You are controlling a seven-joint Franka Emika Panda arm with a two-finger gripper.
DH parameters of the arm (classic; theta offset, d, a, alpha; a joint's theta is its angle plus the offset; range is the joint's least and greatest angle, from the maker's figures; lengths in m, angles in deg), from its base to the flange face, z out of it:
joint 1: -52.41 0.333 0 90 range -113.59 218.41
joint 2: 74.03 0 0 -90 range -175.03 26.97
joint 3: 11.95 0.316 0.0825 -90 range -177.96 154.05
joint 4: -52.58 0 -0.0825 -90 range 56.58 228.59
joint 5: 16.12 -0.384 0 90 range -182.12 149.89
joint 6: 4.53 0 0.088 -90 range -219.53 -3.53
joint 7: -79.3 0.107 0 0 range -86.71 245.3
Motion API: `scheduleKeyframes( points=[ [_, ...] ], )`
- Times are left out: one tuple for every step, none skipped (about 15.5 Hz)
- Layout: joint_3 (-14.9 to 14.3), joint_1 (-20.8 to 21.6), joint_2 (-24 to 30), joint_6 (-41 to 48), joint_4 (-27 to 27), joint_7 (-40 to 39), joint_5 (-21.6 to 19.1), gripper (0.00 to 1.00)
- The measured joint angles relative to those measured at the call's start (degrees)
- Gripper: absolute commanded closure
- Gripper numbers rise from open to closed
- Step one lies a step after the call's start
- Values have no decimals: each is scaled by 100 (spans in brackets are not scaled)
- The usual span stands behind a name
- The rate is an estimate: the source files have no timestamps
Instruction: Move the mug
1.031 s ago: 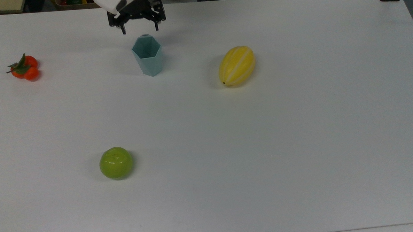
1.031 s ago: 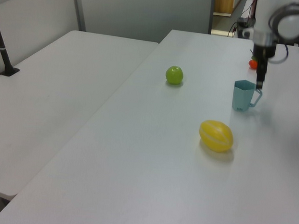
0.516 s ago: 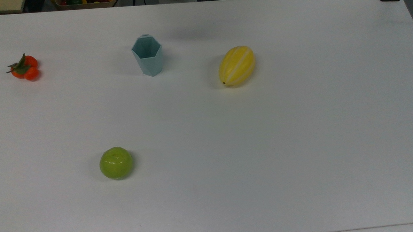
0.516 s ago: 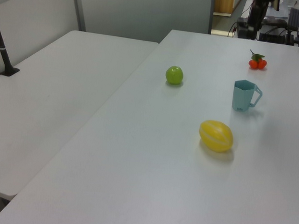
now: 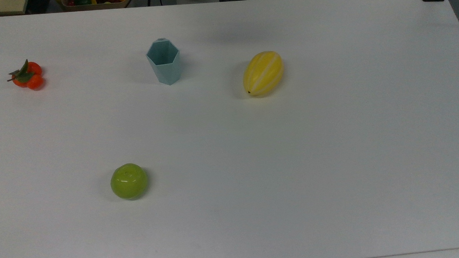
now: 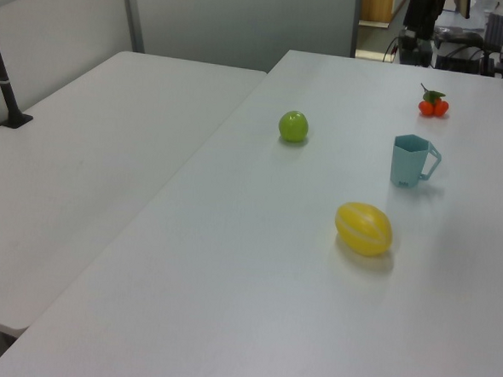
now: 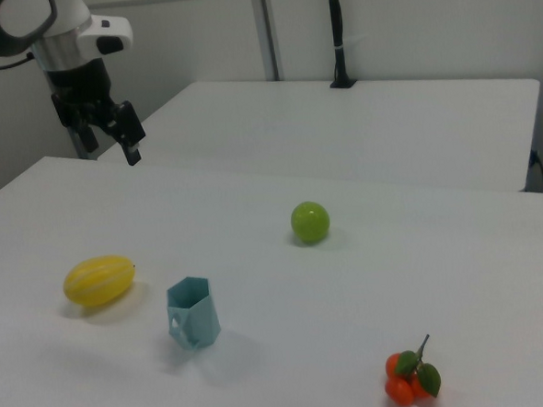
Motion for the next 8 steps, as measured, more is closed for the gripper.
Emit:
scheduleKeyframes(
  points=[
    [-2, 0, -57, -102, -8, -209, 9, 0],
    [-10, 0, -110, -206, -13, -390, 11, 0],
    [-25, 0, -158, -272, -21, -551, 12, 0],
    [-41, 0, -194, -306, -30, -648, 12, 0],
    [-55, 0, -221, -316, -37, -694, 12, 0],
    [-63, 0, -235, -318, -42, -716, 12, 0],
    [-65, 0, -238, -319, -44, -720, 12, 0],
    [-65, 1, -237, -319, -50, -721, 12, 0]
  ],
)
